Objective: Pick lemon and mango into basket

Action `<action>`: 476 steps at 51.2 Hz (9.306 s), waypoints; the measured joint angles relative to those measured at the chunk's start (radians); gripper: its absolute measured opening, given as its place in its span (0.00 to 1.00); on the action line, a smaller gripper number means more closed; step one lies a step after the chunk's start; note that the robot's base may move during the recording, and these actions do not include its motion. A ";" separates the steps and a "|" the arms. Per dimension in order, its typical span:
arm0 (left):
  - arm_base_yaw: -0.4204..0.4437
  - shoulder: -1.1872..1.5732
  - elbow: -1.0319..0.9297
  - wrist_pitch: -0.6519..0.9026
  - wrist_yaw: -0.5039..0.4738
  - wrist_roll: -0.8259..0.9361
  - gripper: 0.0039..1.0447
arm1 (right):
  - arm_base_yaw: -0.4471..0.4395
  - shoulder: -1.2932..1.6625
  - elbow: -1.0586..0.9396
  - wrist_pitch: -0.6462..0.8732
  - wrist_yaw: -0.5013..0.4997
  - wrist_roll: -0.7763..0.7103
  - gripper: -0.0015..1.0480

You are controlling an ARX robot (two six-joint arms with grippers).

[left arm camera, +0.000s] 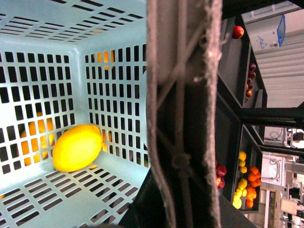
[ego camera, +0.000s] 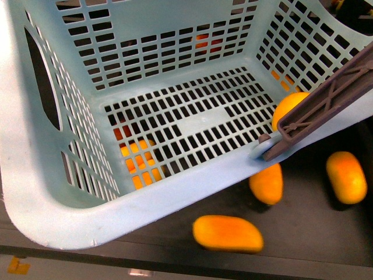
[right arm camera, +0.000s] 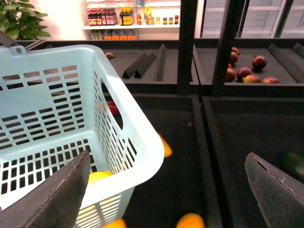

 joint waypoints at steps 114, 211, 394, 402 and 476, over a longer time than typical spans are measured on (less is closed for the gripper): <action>0.000 0.000 0.000 0.000 0.000 0.001 0.04 | -0.566 1.519 0.666 -0.077 -0.122 -0.096 0.92; 0.000 0.000 0.000 0.000 0.000 0.001 0.04 | -0.612 1.204 0.611 -0.168 -0.332 -0.001 0.56; 0.000 0.002 -0.002 -0.003 -0.001 0.007 0.04 | 0.003 -0.545 -0.085 -0.433 0.001 0.002 0.02; 0.000 0.002 -0.002 -0.002 -0.001 0.007 0.04 | 0.003 -0.580 -0.085 -0.469 0.001 0.002 0.02; 0.150 0.138 -0.084 0.327 -0.537 -0.185 0.04 | 0.003 -0.753 -0.085 -0.647 0.000 -0.001 0.92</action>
